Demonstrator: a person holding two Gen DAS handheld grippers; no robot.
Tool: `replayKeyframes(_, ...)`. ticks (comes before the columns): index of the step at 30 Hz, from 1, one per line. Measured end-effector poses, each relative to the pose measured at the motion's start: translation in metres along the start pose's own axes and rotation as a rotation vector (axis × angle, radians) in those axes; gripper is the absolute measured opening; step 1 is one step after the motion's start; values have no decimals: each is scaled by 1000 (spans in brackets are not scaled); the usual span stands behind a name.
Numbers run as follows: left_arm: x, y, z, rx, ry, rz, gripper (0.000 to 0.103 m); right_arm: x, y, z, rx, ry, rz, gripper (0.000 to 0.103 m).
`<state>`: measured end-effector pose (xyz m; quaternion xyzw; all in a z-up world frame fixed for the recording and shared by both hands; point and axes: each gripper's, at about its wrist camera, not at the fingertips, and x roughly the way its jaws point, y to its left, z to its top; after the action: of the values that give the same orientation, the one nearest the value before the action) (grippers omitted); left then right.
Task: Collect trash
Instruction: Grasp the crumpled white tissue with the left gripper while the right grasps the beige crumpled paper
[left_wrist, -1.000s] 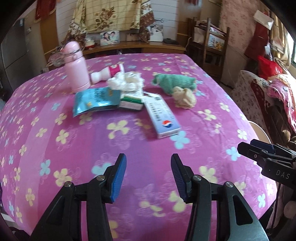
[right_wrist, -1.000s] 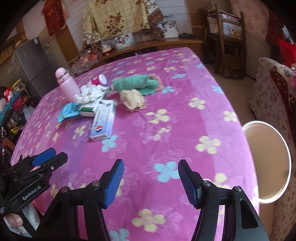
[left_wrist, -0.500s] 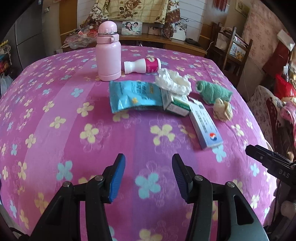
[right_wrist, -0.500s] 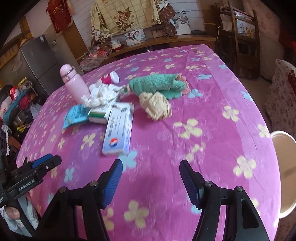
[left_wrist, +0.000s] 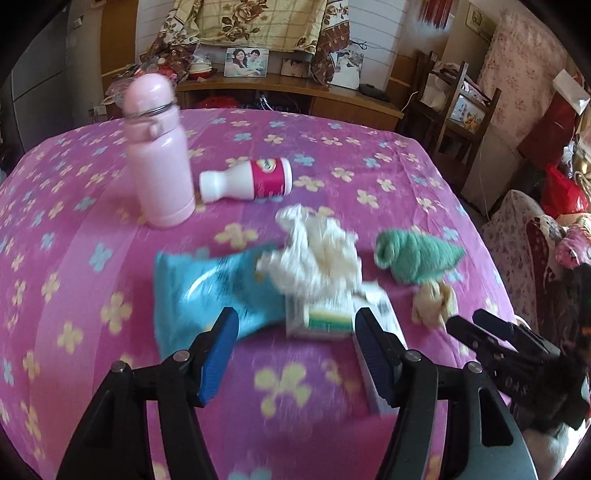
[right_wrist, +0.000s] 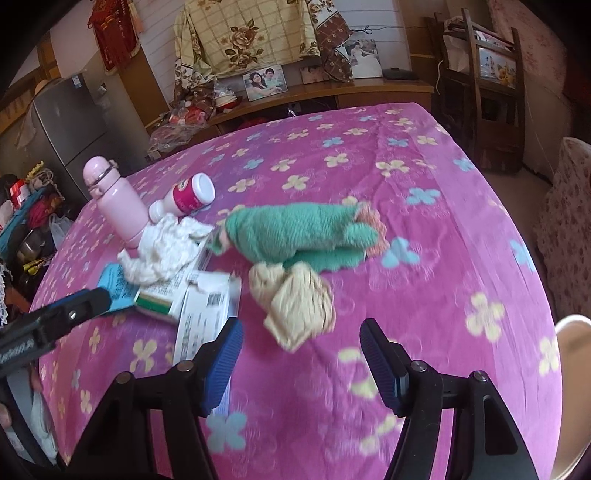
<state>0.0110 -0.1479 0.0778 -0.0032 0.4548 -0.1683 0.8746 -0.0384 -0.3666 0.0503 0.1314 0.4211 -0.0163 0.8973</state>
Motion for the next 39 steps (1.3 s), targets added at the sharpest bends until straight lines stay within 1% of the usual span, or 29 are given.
replayKeyframes(5, 30, -12, 24, 23, 10, 35, 67, 10, 0, 13, -24, -5, -4, 69)
replayKeyframes(8, 43, -16, 31, 36, 19, 50, 66, 17, -1, 17, -27, 4, 2, 69)
replayKeyframes(11, 51, -19, 35, 53, 14, 45, 66, 26, -2, 17, -36, 16, 10, 69)
replayKeyframes(12, 52, -21, 35, 60, 13, 44, 66, 27, -2, 16, -39, 12, 14, 69)
replayKeyframes(13, 53, -22, 35, 71, 10, 42, 63, 28, -2, 16, -41, 7, 19, 69)
replayKeyframes(14, 55, -23, 35, 81, 13, 36, 50, 28, -2, 16, -42, 3, 23, 68)
replayKeyframes(15, 56, -24, 34, 85, 24, 33, 30, 28, -1, 15, -47, -4, 31, 56)
replayKeyframes(16, 58, -24, 34, 80, 32, 35, 22, 28, -1, 14, -54, -8, 38, 44)
replayKeyframes(17, 58, -22, 34, 71, 35, 29, 14, 28, -1, 14, -57, -9, 40, 34)
replayKeyframes(18, 56, -19, 33, 57, 33, 5, 11, 26, 0, 13, -59, -15, 45, 33)
replayKeyframes(19, 54, -16, 32, 51, 31, 0, 10, 23, 0, 11, -64, -19, 50, 31)
replayKeyframes(20, 51, -15, 31, 49, 24, 1, 9, 20, 0, 10, -67, -22, 54, 27)
replayKeyframes(21, 44, -14, 28, 52, 8, 2, 9, 15, 0, 9, -71, -29, 58, 26)
replayKeyframes(28, -3, -17, 10, 84, -49, -37, 8, -26, -3, -7, -61, -71, 90, 25)
replayKeyframes(29, -11, -19, 5, 93, -53, -45, 8, -31, -2, -9, -64, -71, 94, 21)
replayKeyframes(31, -21, -22, -3, 104, -60, -55, 8, -40, -1, -15, -72, -78, 87, 21)
replayKeyframes(35, -34, -24, -19, 107, -57, -69, 8, -42, -4, -18, -80, -79, 65, 23)
replayKeyframes(37, -37, -21, -25, 100, -53, -72, 8, -37, -3, -17, -75, -59, 82, 23)
replayKeyframes(39, -37, -17, -31, 88, -43, -79, 8, -31, -1, -13, -76, -62, 71, 24)
